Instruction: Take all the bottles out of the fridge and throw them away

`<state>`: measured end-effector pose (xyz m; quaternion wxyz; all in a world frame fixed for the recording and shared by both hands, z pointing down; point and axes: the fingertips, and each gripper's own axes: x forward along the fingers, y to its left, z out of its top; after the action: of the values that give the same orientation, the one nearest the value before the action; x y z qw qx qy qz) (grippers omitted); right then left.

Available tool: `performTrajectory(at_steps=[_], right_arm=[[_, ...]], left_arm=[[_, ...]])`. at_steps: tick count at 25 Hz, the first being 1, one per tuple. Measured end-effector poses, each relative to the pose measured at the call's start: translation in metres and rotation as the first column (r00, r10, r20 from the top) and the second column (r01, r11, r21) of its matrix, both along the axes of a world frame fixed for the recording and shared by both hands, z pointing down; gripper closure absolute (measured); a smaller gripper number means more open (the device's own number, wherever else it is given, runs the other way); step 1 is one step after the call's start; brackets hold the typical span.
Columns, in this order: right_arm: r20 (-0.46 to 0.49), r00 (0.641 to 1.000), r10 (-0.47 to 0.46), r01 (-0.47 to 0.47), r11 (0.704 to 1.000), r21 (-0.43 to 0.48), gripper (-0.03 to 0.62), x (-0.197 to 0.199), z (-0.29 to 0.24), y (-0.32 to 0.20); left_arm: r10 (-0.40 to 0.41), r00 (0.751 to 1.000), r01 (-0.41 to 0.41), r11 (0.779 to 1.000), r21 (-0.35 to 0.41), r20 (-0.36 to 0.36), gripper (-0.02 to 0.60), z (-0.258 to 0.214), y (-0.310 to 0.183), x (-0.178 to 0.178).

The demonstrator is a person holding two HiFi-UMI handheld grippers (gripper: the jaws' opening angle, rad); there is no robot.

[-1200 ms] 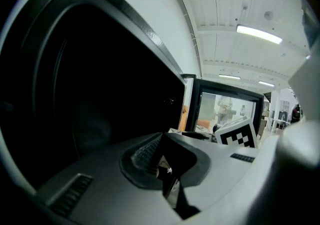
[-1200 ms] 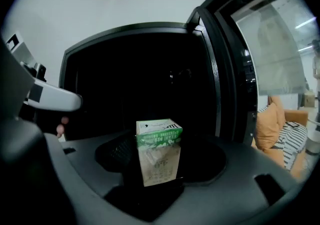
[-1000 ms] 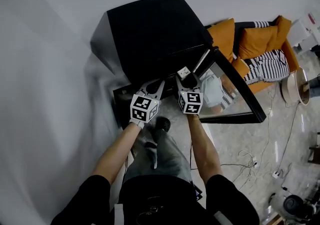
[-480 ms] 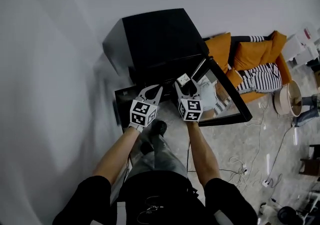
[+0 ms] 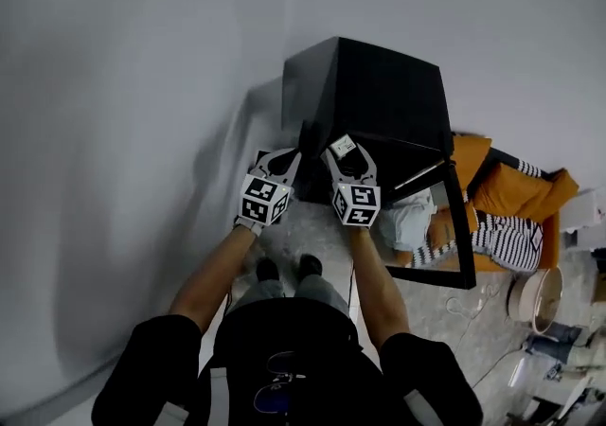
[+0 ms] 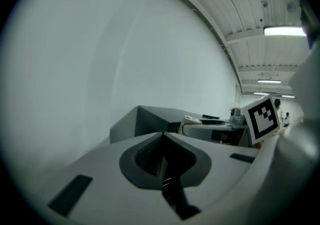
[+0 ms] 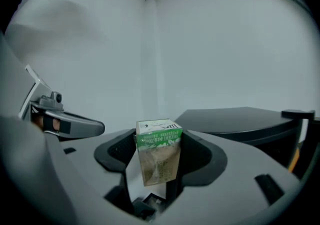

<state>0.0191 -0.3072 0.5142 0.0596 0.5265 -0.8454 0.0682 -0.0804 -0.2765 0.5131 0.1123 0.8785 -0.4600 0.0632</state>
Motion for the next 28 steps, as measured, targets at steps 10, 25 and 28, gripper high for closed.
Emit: performTrajectory(at_steps=[10,25,28], right_arm=[[0.001,0.937,-0.351,0.351,0.936,0.005,0.304,-0.103,-0.019,0.004],[-0.001,0.822,-0.57,0.568,0.821,-0.059,0.303,-0.146,0.026,0.025],[-0.006,0.809,-0.588,0.586,0.806,-0.082,0.303,-0.152,0.047,0.028]], left_arm=[[-0.359,0.933,0.359,0.933,0.002,0.005,0.583,-0.015,0.04,-0.094],[-0.564,0.824,0.566,0.822,-0.054,0.053,0.583,0.023,0.097,-0.123],[-0.572,0.818,0.575,0.815,-0.073,0.057,0.583,0.038,0.102,-0.124]])
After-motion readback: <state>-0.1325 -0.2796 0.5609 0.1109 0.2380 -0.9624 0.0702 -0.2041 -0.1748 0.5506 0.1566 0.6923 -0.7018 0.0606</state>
